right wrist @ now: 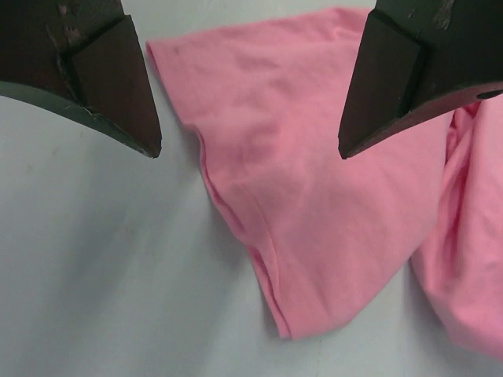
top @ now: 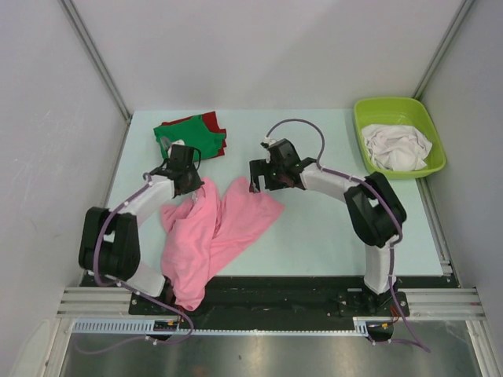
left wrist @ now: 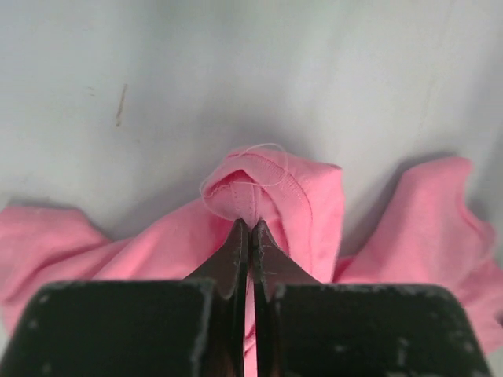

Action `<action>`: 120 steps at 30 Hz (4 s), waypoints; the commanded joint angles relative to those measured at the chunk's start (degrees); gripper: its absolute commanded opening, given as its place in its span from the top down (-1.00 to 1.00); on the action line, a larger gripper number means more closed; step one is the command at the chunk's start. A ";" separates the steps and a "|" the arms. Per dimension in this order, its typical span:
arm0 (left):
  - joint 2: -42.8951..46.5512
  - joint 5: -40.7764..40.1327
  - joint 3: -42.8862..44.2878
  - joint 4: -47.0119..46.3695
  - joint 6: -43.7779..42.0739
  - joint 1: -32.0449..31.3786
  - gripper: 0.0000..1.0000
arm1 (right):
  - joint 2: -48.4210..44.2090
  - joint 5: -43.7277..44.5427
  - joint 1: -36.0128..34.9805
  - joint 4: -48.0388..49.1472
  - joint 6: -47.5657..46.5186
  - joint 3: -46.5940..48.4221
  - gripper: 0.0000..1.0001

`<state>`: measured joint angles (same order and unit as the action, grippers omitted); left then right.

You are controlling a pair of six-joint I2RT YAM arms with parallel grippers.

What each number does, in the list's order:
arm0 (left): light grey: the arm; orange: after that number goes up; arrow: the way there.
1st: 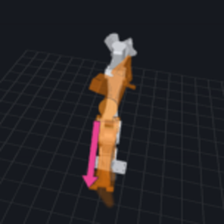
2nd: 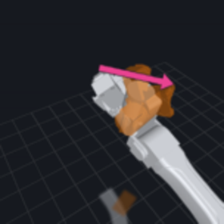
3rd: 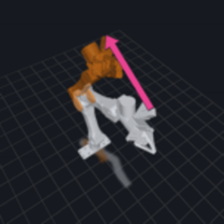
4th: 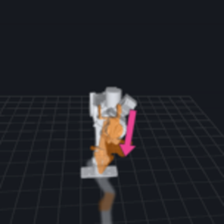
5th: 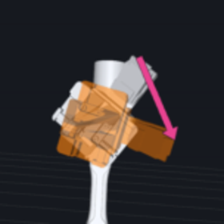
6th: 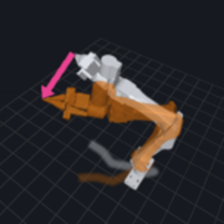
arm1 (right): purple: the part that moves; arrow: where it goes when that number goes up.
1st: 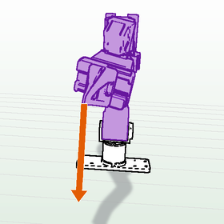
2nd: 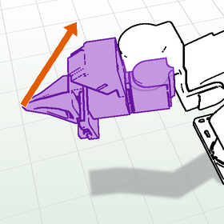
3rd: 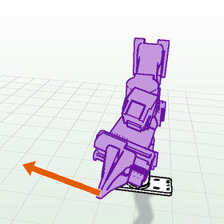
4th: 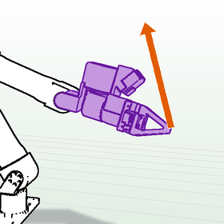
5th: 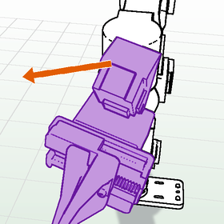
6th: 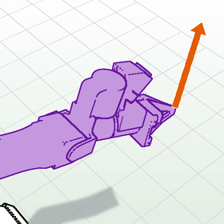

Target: Fold and stack the t-shirts

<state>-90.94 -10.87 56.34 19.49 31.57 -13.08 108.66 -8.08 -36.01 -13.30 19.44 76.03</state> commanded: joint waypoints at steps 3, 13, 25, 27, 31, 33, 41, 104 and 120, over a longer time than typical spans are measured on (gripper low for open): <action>12.79 -2.75 -1.31 3.63 3.14 0.43 1.00 | 9.10 -0.28 -2.13 1.36 -1.95 13.76 -0.99; 24.22 -2.40 -3.69 8.46 3.58 0.34 1.00 | 20.18 2.10 -5.03 -4.80 -6.87 26.71 -0.99; 31.43 -1.70 -7.11 10.13 3.58 0.42 1.00 | 25.37 4.29 -5.91 -3.84 -8.28 23.99 -0.10; 32.74 -1.61 -7.47 10.31 3.50 0.42 1.00 | 25.20 5.52 -5.91 -4.19 -9.15 23.90 0.43; 36.17 0.06 -6.42 11.89 2.88 0.43 1.00 | 21.35 13.15 -5.30 -4.81 -10.21 22.06 1.00; 37.58 0.41 -5.37 13.55 2.44 0.43 1.00 | 17.92 16.06 -3.81 -3.93 -10.48 19.78 1.00; 42.60 6.55 9.82 18.91 1.65 0.43 1.00 | -13.59 29.07 4.71 -7.52 -9.86 12.31 1.00; -3.81 10.43 -0.79 -2.43 3.85 -0.81 0.03 | -39.40 31.90 3.31 -13.60 -0.37 -20.13 -1.00; -8.03 13.16 -5.01 -8.32 3.94 -0.81 1.00 | -38.18 30.23 8.22 -15.35 3.49 -23.47 -0.99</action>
<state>-97.62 0.69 52.82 12.97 35.90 -13.98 69.65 22.79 -31.00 -28.80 20.01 53.91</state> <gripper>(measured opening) 0.023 0.994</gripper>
